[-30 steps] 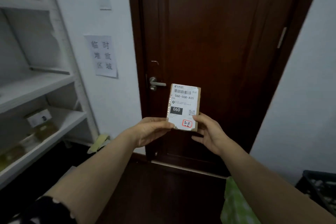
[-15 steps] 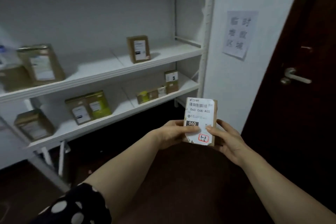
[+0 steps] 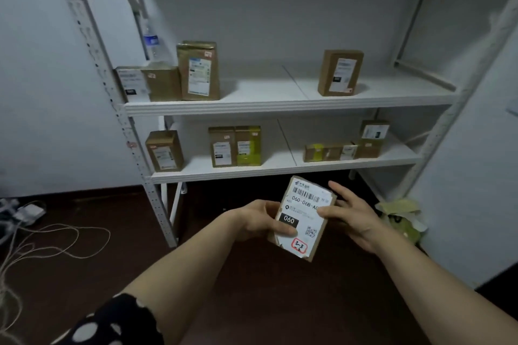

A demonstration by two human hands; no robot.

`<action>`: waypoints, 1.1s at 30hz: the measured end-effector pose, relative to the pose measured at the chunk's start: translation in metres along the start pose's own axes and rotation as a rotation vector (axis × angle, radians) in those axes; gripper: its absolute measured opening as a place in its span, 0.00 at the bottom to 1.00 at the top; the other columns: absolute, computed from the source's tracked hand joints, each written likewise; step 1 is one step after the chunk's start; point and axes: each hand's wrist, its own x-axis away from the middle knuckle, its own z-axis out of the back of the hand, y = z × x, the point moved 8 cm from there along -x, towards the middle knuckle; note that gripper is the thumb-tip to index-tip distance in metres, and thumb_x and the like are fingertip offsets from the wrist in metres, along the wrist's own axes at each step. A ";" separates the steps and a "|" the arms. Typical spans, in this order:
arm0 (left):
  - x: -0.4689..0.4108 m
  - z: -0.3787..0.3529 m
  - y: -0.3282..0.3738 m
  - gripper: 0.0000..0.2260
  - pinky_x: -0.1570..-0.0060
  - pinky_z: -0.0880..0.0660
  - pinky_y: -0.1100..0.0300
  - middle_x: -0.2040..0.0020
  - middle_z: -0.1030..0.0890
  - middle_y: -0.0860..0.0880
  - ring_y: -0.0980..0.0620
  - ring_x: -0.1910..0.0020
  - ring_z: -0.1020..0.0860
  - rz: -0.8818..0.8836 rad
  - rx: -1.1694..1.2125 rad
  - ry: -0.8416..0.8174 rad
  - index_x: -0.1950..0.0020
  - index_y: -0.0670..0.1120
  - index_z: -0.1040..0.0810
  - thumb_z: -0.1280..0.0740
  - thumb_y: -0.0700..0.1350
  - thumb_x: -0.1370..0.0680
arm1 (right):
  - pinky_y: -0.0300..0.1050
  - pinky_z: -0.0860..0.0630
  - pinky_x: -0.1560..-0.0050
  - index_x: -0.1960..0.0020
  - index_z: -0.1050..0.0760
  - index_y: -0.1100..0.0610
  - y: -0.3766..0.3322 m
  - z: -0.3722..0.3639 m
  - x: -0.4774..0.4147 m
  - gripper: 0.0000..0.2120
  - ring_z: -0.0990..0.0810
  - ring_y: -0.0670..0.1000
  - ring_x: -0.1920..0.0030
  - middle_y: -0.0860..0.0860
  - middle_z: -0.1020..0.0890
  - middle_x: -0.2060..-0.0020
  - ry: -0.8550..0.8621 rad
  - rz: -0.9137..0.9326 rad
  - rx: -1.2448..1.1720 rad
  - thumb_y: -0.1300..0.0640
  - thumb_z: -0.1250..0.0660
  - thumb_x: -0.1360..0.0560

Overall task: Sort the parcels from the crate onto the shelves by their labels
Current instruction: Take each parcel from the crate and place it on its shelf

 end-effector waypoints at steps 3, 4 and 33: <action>-0.004 0.056 -0.005 0.24 0.57 0.21 0.56 0.43 0.18 0.46 0.48 0.46 0.18 -0.002 -0.050 0.024 0.37 0.44 0.25 0.25 0.34 0.32 | 0.46 0.22 0.50 0.26 0.39 0.55 -0.006 -0.044 -0.044 0.42 0.21 0.53 0.45 0.56 0.22 0.42 -0.082 -0.050 0.158 0.73 0.28 0.35; -0.005 0.074 -0.006 0.25 0.57 0.20 0.56 0.44 0.18 0.47 0.48 0.46 0.19 -0.003 -0.069 0.039 0.37 0.45 0.26 0.25 0.33 0.33 | 0.47 0.23 0.45 0.26 0.40 0.55 -0.011 -0.060 -0.058 0.43 0.21 0.53 0.45 0.55 0.22 0.43 -0.118 -0.056 0.235 0.73 0.27 0.36; -0.069 0.521 -0.072 0.25 0.30 0.41 0.52 0.31 0.29 0.46 0.45 0.30 0.35 0.328 -1.065 0.842 0.28 0.50 0.33 0.36 0.44 0.26 | 0.51 0.34 0.34 0.28 0.40 0.55 -0.028 -0.393 -0.433 0.40 0.39 0.56 0.31 0.54 0.36 0.33 -0.257 0.302 1.401 0.47 0.25 0.33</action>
